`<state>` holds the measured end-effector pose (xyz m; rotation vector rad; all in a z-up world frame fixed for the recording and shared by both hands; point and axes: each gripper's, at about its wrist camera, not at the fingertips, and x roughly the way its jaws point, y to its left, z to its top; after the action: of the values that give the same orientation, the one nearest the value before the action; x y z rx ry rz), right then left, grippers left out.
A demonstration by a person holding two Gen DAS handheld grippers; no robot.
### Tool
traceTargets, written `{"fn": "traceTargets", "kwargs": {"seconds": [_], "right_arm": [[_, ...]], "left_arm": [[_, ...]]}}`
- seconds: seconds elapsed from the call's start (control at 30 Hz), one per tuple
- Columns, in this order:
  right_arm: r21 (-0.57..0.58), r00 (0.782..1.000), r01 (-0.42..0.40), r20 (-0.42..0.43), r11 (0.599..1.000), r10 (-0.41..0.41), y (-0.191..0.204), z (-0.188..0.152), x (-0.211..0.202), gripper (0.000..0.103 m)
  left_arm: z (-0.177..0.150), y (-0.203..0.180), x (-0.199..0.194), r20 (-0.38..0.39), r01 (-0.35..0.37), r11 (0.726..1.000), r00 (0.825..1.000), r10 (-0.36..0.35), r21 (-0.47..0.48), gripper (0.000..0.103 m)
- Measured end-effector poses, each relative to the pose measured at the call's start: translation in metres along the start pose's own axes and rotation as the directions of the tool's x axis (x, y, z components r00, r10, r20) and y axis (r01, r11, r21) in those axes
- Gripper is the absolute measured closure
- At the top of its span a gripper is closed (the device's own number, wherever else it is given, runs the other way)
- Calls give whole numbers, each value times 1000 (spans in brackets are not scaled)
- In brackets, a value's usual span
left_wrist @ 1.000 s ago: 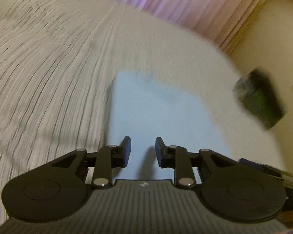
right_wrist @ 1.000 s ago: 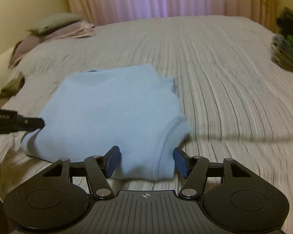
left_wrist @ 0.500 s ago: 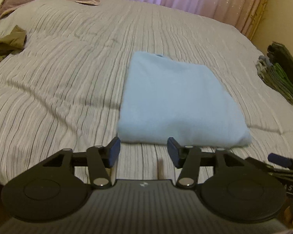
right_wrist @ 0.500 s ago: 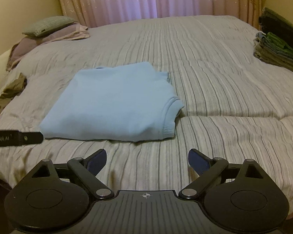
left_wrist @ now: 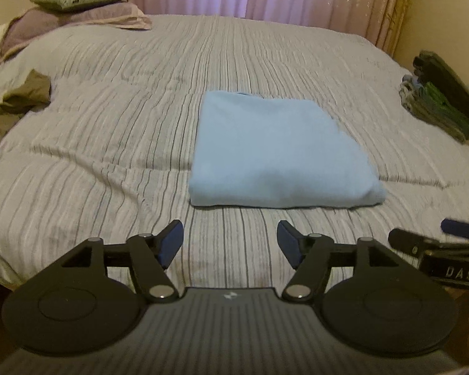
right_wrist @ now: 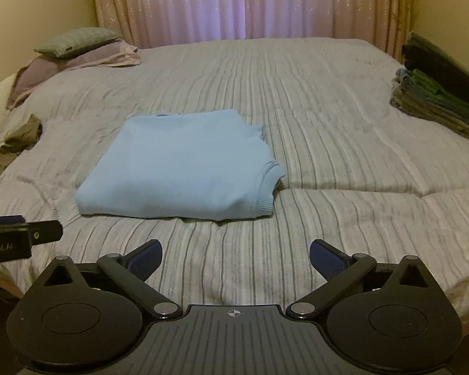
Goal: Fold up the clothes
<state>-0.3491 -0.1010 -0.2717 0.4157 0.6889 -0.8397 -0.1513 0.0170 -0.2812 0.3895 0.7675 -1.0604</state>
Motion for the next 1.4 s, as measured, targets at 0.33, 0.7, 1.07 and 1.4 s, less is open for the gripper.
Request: {"fn": "traceTargets", "kwargs": {"seconds": [0.33, 0.7, 1.07, 1.4], "right_arm": [[-11, 999, 33, -10, 999, -33, 6, 1, -3, 0], [-27, 999, 52, -14, 998, -53, 10, -1, -5, 0], [-31, 998, 55, 6, 998, -55, 9, -1, -13, 0], [-39, 999, 47, 26, 998, -46, 12, -1, -22, 0]], "left_arm": [[-7, -2, -12, 14, -23, 999, 1000, 23, 38, 36], [-11, -5, -17, 22, -28, 998, 999, 27, 52, 36], [-14, -6, -22, 25, -23, 998, 999, 22, 66, 34], [-16, -9, -33, 46, -22, 997, 999, 19, 68, 31]]}}
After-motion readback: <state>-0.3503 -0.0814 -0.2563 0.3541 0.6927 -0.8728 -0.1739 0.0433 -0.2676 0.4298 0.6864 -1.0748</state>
